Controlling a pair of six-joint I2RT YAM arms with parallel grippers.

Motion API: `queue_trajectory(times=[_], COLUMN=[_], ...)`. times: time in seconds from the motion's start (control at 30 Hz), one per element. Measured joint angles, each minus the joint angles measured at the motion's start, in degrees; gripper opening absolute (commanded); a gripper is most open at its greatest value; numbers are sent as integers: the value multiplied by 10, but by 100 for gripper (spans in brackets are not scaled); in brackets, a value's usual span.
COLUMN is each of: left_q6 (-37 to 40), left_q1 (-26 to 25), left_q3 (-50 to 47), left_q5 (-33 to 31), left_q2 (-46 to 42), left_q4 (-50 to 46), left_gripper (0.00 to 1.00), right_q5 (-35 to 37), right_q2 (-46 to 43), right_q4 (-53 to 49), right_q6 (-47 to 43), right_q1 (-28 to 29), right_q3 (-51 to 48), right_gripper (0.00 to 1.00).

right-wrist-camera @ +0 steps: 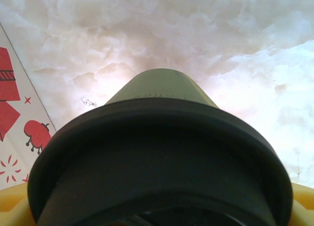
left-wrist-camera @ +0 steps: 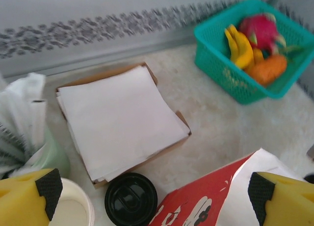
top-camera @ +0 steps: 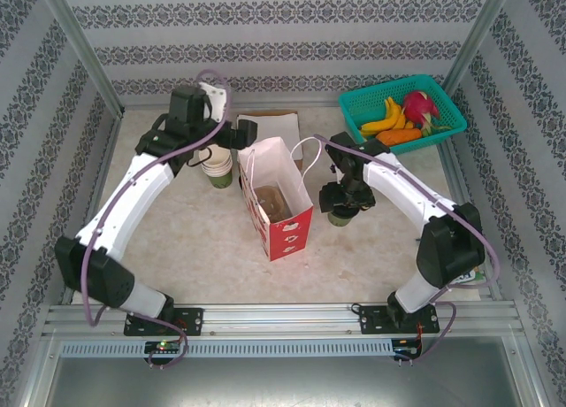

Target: Pack the takeout coffee

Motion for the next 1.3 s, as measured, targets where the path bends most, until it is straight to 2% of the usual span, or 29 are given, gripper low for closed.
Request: queue_trajectory(times=[0.17,0.33,0.5,0.57,0.77,0.9,1.07,1.17,1.3], left_q6=[112,198,252,266,290,293,279,259,215], left_q1=[-1,-5,-19,-24,-31,-31,-31,-31,-31], left_q3=[110,170,212,229,252,259,259,254,231], left_q5=[61,107,136,137,137,136,128,116,107], left_q2=[97,145,173,186,211,220,220,216,196], left_q4=[-88,-159,-201,-209,-231,-232,-233,-230,-228], left_gripper=[93,89,73,70,54,31,15,0,0], right_q5=[0,1,1,2,2,1,1,0,-1], right_q2=[-22,-38,-58,-69,-103,-117,-123,-131,-135], right_q4=[2,5,4,4,2,2,1,2,-1], right_q6=[0,0,0,0,1,0,0,0,0], right_q1=[-2,-4,-7,-11,-22,-28,-30,-34,-41], right_q3=[-22,-36,-49,-54,-67,-70,-70,-73,-75], right_gripper=[69,66,65,65,65,65,65,65,65])
